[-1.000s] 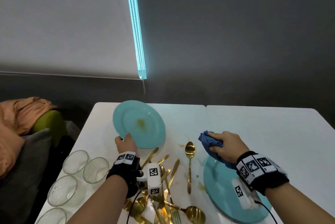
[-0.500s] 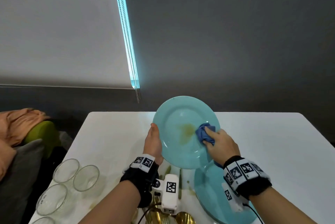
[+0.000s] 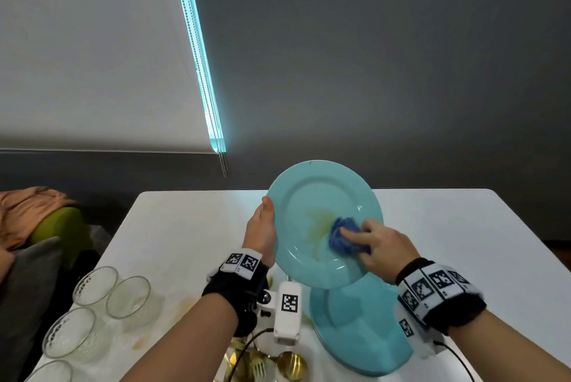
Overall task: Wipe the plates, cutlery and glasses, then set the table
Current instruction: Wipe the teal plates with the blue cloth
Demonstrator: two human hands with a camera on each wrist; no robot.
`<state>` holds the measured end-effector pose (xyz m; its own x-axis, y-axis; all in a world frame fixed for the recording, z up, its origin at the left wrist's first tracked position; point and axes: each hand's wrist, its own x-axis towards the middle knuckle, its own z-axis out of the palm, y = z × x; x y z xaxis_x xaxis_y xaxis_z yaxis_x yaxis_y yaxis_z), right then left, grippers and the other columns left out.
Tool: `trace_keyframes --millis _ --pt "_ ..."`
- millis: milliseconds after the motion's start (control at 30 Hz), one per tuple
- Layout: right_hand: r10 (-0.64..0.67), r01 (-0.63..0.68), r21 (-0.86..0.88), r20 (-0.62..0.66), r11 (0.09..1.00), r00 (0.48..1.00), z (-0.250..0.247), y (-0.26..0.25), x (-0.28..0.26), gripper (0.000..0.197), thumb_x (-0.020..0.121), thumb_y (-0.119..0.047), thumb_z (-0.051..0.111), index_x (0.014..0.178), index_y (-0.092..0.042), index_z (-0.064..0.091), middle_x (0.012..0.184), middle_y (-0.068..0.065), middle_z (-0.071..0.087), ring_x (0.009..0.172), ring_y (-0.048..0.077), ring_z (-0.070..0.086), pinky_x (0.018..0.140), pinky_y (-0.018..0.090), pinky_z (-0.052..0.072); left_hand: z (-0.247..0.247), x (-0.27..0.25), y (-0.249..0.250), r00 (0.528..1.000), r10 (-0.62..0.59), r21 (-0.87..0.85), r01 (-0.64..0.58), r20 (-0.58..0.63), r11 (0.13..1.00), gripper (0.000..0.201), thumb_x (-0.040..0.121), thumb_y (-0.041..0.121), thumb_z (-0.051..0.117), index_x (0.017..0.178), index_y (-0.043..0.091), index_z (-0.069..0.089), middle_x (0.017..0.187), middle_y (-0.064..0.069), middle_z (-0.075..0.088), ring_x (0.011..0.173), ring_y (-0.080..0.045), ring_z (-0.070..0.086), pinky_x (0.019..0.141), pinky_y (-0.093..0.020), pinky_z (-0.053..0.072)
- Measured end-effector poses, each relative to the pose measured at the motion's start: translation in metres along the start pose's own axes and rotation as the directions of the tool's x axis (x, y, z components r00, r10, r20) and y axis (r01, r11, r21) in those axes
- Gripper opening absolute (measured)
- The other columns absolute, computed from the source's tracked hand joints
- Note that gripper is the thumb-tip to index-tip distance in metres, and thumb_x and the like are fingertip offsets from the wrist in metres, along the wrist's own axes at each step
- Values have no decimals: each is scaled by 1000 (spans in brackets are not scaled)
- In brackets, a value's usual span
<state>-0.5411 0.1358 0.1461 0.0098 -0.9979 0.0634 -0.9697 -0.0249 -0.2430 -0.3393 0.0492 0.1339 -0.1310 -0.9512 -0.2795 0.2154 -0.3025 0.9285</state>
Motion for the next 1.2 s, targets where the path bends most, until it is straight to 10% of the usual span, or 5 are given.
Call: trace_keyframes --millis 433,600,800,1000,1200 --pt "92 -51 -156 263 986 960 -30 48 -13 32 91 -35 50 115 -55 56 96 -6 47 103 20 57 71 24 36 24 -19 -13 1000 9 29 -9 -6 1000 35 97 48 35 110 25 58 118 -10 64 107 -31 63 94 -49 50" --pt "234 -237 -21 -95 971 968 -27 45 -5 48 87 -22 52 131 -40 49 112 5 51 99 29 58 79 34 48 41 -25 -16 1000 -6 25 6 -9 1000 43 95 53 34 119 23 56 123 -10 62 110 -30 61 97 -53 48" --pt "-6 44 -137 271 990 963 -19 52 -23 36 91 -35 45 120 -53 53 105 -4 53 103 22 58 72 26 38 41 -22 -14 997 54 98 -48 -56 994 37 93 57 36 97 30 61 115 -11 65 106 -32 63 95 -52 49" --pt "158 -157 18 -141 987 977 -23 57 -13 45 85 -24 49 127 -38 55 106 7 55 90 31 61 73 35 48 58 -31 -10 999 45 25 -45 -3 999 38 97 47 35 111 21 58 115 -10 65 105 -30 63 94 -49 50" --pt "-54 95 -143 270 985 961 -39 70 -22 34 91 -32 49 119 -50 56 92 -7 41 100 20 56 70 22 32 61 -30 -12 999 27 28 -26 -27 999 34 96 48 38 96 25 62 112 -15 67 105 -36 64 93 -56 49"
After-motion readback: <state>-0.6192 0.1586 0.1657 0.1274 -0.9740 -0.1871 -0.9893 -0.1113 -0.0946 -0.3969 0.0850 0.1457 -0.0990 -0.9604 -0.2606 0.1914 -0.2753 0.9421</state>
